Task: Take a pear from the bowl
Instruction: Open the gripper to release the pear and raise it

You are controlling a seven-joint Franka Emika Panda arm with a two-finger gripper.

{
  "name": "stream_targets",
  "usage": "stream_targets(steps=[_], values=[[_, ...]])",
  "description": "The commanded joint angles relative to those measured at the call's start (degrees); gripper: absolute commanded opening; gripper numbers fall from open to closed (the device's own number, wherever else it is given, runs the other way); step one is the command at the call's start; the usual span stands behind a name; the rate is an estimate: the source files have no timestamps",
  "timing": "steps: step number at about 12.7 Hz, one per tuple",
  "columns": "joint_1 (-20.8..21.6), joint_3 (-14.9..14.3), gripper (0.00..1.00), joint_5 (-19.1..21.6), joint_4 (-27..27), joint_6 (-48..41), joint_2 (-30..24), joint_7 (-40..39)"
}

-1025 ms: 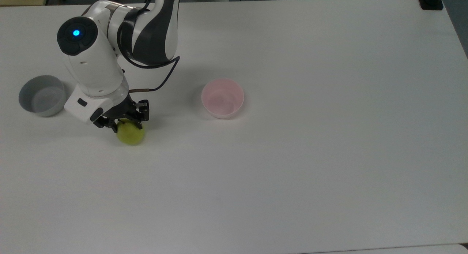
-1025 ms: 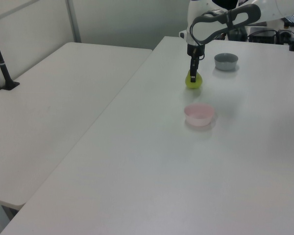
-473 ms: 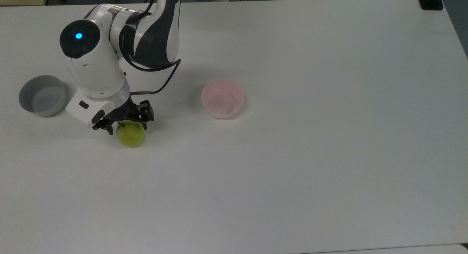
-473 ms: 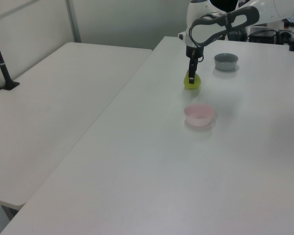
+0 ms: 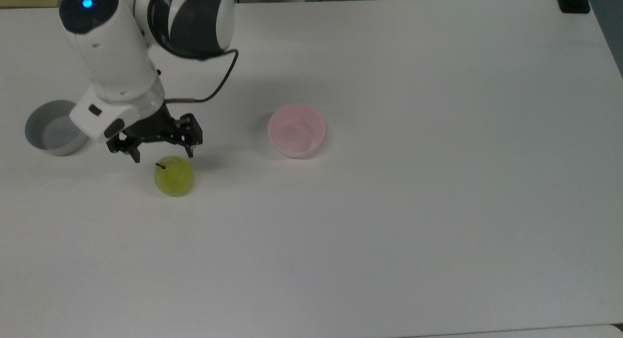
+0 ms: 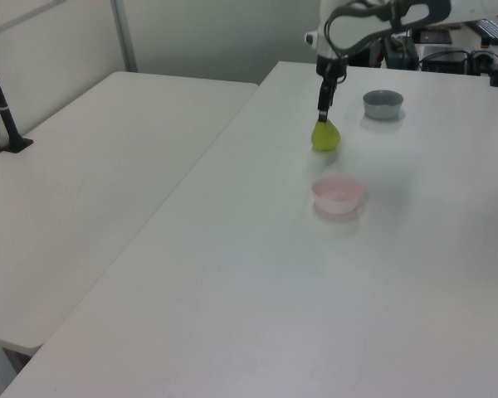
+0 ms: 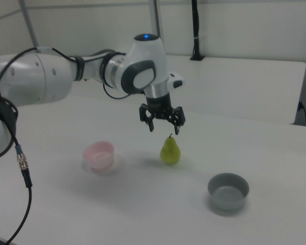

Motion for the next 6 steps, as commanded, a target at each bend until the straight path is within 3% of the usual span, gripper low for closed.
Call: stream_targets(steps=[1, 6], values=[[0.8, -0.5, 1.0, 0.4, -2.3, -9.7, -9.0, 1.3], [1.0, -0.1, 1.0, 0.4, -3.1, -26.5, -20.9, 3.0]])
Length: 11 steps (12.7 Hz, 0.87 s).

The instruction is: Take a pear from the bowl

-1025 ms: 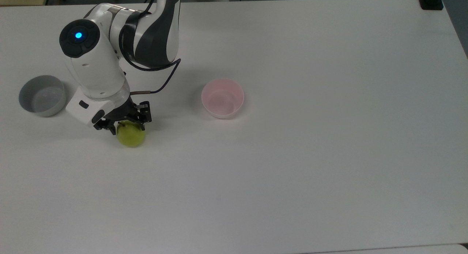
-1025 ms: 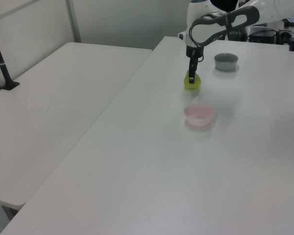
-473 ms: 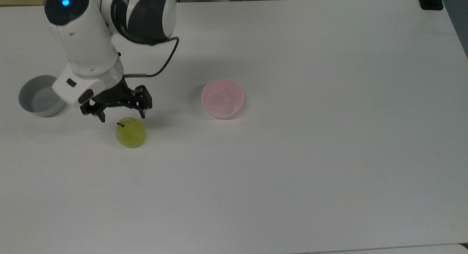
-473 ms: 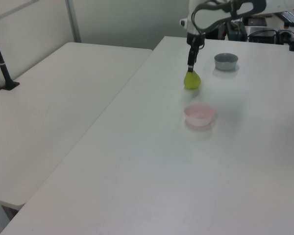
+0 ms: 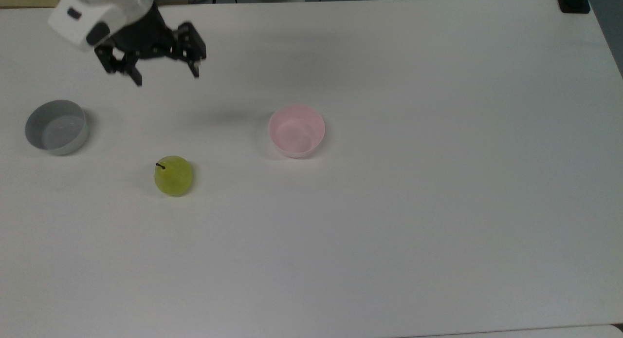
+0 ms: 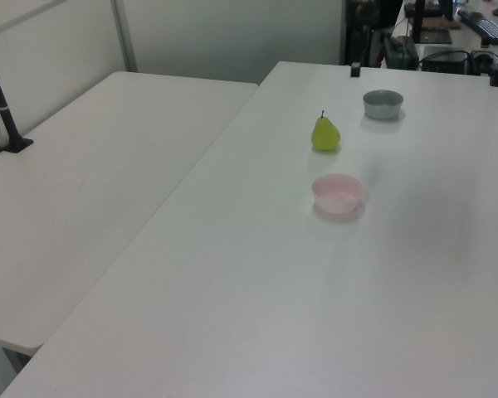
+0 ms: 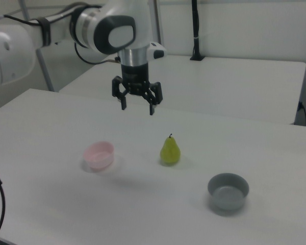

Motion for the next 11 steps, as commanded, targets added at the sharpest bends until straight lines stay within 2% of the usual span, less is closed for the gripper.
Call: stream_targets(steps=[1, 6, 8, 11], values=[[0.9, 0.1, 1.0, 0.5, -4.2, -5.9, -9.0, 5.0], [3.8, 0.7, 1.0, 0.4, -10.5, -6.6, -17.6, 16.7], [3.3, 4.3, 1.0, 0.3, -14.5, -6.7, -20.8, 17.8], [2.9, 7.6, 1.0, -1.8, -16.3, -4.8, -20.8, 16.8]])
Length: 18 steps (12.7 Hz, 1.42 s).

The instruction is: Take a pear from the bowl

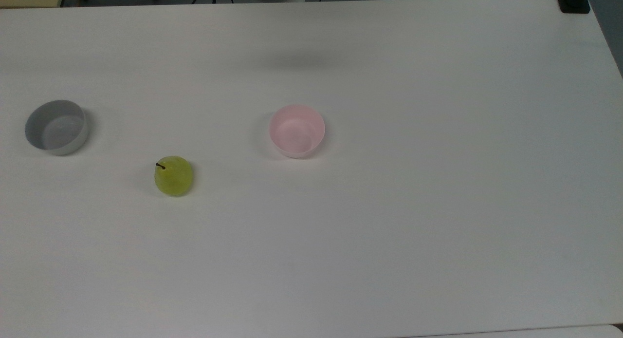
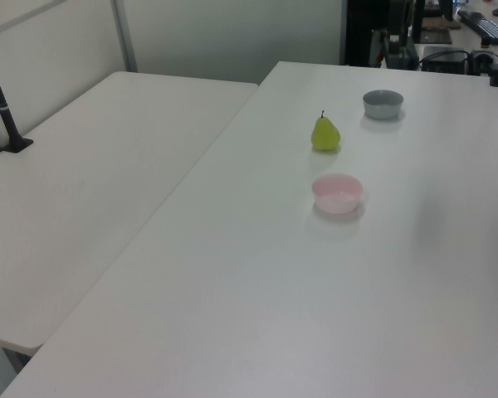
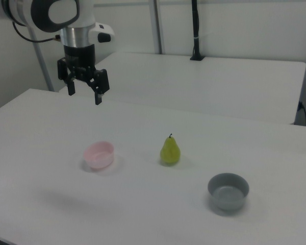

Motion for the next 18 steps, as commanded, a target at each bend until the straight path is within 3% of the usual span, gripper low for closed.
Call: stream_targets(steps=[1, 7, 10, 15, 18], values=[[-0.1, 2.2, 1.0, -2.9, -3.8, 4.9, -1.4, -0.5], [-0.3, 2.8, 1.0, -6.9, -3.8, 11.1, 0.9, -3.1], [-0.7, 3.0, 1.0, -8.6, -3.7, 10.5, 1.0, -10.2], [-0.7, 3.0, 1.0, -8.3, -3.5, 10.1, 1.0, -8.9], [-0.4, 3.2, 1.0, -7.5, -3.5, 10.8, 0.8, 1.6]])
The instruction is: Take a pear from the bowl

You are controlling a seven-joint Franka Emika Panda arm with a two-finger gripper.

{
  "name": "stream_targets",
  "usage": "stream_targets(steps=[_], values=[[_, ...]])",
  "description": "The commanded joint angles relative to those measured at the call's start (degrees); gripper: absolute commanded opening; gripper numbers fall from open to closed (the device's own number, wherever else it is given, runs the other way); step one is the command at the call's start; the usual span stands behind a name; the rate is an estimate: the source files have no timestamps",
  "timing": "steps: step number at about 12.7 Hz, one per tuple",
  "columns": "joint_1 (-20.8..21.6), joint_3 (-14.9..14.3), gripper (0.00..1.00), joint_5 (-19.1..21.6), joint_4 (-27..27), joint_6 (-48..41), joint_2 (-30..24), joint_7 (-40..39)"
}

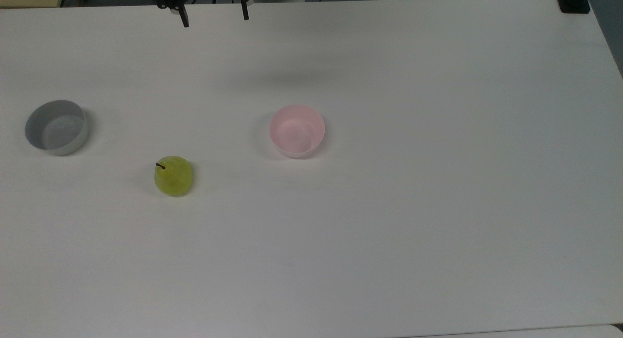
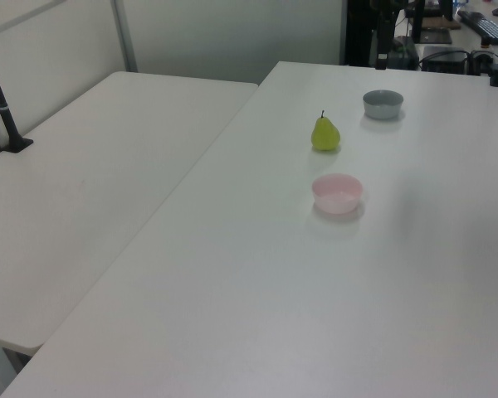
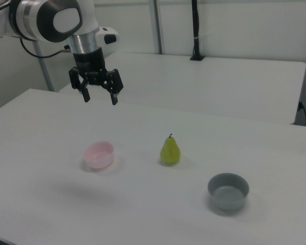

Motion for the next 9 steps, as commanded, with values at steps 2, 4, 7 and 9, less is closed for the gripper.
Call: stream_targets(steps=[2, 4, 7, 9], values=[[-0.3, 1.0, 1.0, 0.1, -0.7, 1.0, -0.9, 6.6], [-0.3, 1.0, 1.0, 0.1, -0.7, 1.0, -0.9, 6.4], [-0.3, 1.0, 1.0, 0.1, -0.7, 1.0, -0.9, 6.4], [-0.2, 1.0, 1.0, 0.1, -0.7, 1.0, -0.9, 6.4]])
